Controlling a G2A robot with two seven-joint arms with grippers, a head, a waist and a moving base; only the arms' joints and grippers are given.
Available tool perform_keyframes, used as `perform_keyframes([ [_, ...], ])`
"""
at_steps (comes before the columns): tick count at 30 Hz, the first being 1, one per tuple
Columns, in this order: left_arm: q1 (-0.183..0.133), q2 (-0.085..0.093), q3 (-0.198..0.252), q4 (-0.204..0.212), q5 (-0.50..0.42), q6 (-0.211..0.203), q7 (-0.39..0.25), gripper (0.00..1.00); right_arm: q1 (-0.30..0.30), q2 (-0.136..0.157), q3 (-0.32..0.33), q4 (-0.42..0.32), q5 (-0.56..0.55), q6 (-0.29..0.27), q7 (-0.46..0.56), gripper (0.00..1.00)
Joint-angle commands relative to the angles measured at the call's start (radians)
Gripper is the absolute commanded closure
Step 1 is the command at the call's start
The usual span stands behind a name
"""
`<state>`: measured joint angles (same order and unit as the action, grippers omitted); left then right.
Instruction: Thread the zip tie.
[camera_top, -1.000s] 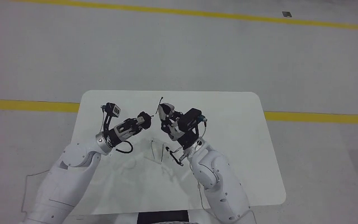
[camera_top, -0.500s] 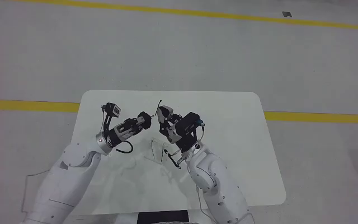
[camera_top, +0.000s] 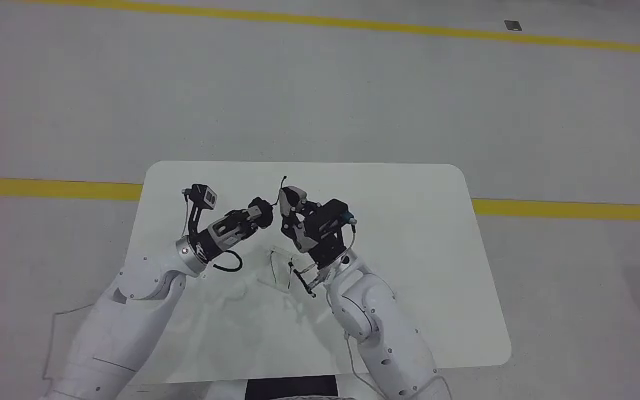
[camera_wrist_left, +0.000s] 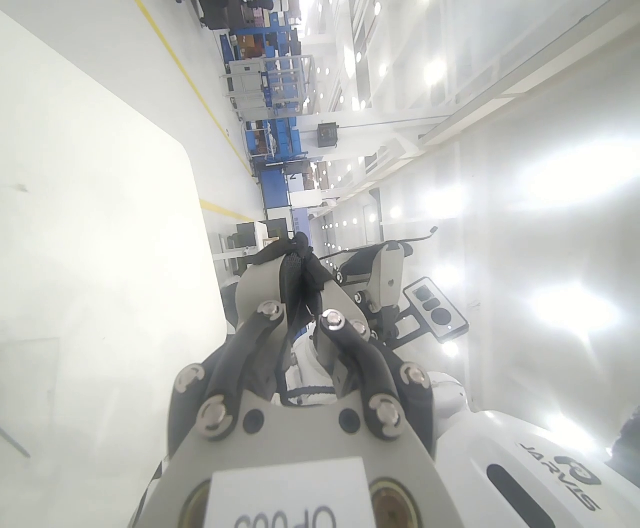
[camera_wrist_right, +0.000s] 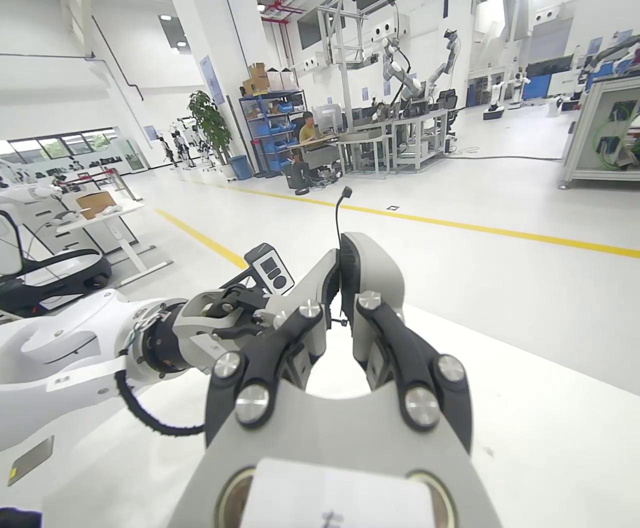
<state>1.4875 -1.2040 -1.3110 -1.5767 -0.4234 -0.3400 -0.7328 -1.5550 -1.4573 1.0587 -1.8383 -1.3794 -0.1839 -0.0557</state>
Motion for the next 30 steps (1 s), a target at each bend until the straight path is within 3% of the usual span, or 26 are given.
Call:
perform_keyframes([
  [1,0.000,0.000,0.000,0.000,0.000,0.000,0.000,1.00,0.005,0.000,-0.004,0.006,-0.001,0.007,-0.002,1.00],
  [30,0.000,0.000,0.000,0.000,0.000,0.000,0.000,1.00,0.012,0.016,-0.019,0.013,-0.006,0.035,0.000,1.00],
])
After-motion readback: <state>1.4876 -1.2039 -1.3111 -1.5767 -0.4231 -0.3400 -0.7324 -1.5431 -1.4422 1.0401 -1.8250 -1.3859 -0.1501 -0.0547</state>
